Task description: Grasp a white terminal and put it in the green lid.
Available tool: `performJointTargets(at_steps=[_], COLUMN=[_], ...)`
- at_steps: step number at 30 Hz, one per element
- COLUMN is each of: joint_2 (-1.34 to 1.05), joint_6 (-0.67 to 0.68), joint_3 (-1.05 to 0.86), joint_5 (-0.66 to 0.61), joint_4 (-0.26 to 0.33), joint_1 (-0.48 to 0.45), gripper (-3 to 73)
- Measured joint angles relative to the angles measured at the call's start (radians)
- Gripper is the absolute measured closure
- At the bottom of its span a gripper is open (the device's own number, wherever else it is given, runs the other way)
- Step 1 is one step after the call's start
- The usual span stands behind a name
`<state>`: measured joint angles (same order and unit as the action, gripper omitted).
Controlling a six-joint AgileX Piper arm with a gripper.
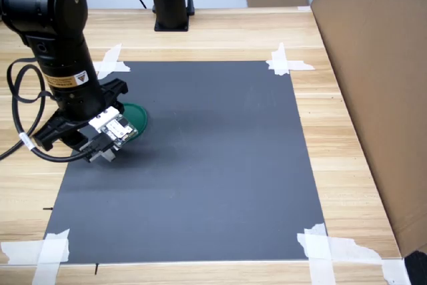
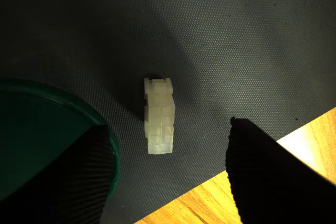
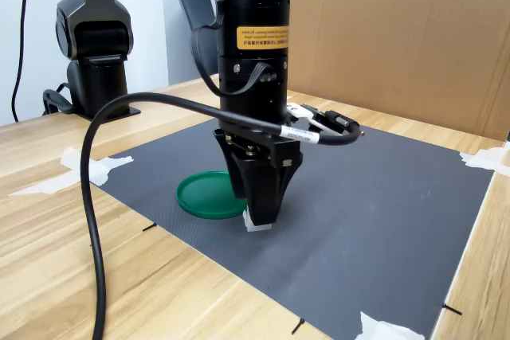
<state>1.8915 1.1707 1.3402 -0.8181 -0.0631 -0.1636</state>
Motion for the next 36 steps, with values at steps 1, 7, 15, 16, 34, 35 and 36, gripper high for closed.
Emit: performJointTargets(at_steps=[1, 7, 15, 16, 34, 35, 36], joint_2=[0.000, 0.014, 0.037, 0.037, 0.038, 0.039, 0.041], joint_6=[0.000, -0.008, -0.030, -0.030, -0.045, -0.045, -0.045], joint_3=[0.000, 0.000, 0.000, 0.000, 0.000, 0.000, 0.000], joint_5=[0.000, 0.001, 0.014, 0.016, 0.032, 0.033, 0.035], joint_4=[0.001, 0.006, 0.004, 0.007, 0.019, 0.019, 0.020], joint_1=[0.000, 0.000, 0.001, 0.001, 0.001, 0.001, 0.001], gripper=[15.0, 15.0, 21.9, 22.9, 37.4, 37.7, 38.0])
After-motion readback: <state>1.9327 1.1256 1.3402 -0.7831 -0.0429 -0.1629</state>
